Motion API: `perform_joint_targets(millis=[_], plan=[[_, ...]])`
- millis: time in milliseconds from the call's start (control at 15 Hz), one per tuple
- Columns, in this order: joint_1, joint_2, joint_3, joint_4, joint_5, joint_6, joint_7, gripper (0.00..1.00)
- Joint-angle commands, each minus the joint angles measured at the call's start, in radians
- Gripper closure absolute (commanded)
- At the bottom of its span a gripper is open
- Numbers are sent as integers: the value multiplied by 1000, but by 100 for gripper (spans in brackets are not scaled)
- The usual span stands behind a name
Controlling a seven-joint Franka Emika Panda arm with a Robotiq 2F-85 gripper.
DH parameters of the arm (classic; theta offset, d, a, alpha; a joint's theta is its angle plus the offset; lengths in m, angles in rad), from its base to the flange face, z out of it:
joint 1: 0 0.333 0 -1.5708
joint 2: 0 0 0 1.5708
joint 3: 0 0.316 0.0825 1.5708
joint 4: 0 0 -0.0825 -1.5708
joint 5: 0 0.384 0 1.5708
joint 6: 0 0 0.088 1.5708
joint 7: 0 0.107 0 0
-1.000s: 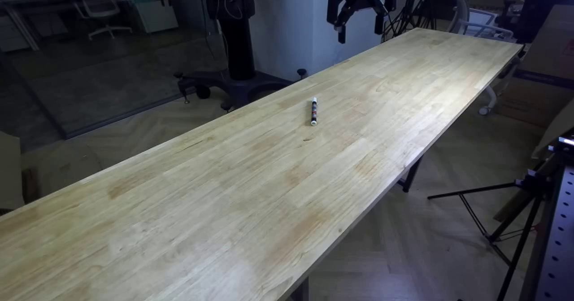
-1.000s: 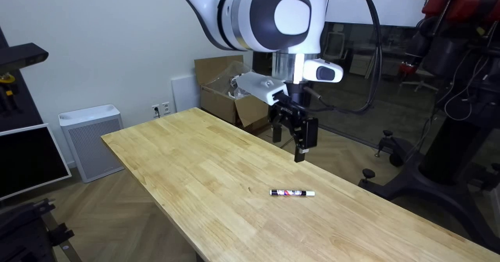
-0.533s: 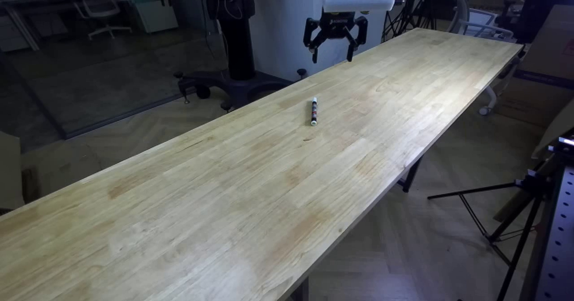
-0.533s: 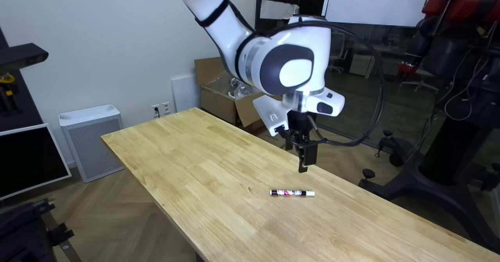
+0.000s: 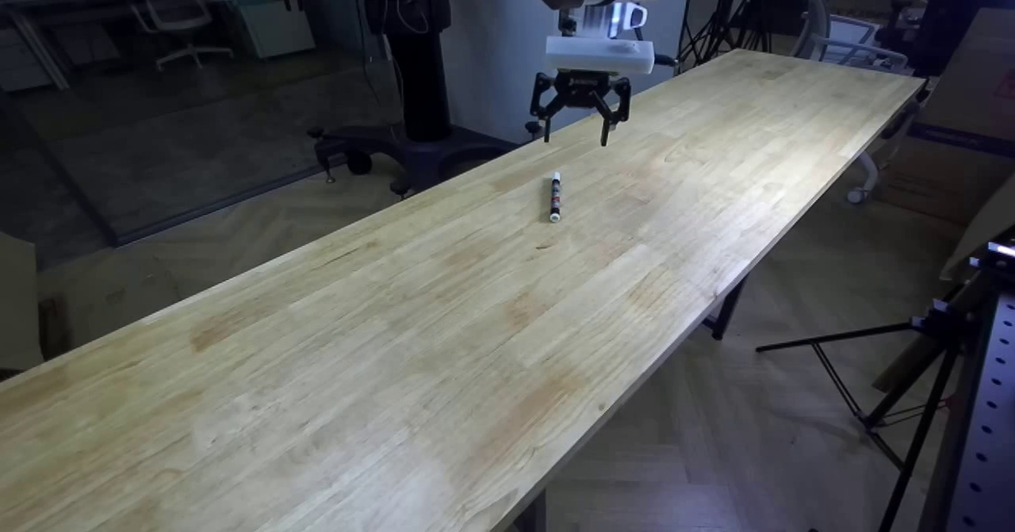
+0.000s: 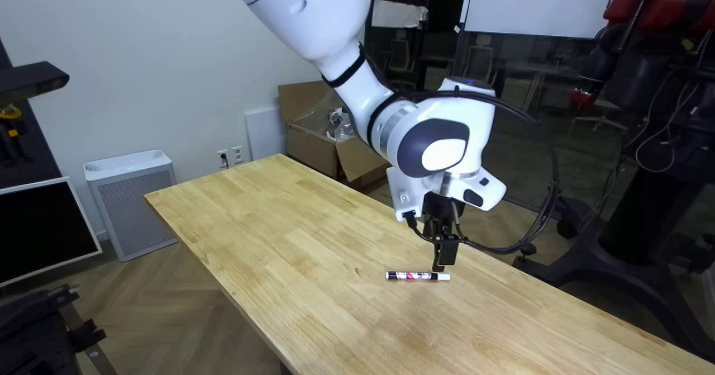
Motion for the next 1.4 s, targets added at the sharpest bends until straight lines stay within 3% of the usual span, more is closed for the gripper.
perform_joint_targets(millis=[0, 533, 1333], plan=[[18, 82, -28, 117, 0, -106, 91, 0], [-14, 195, -8, 262, 5, -281, 73, 0], [-73, 332, 48, 404, 15, -171, -57, 0]])
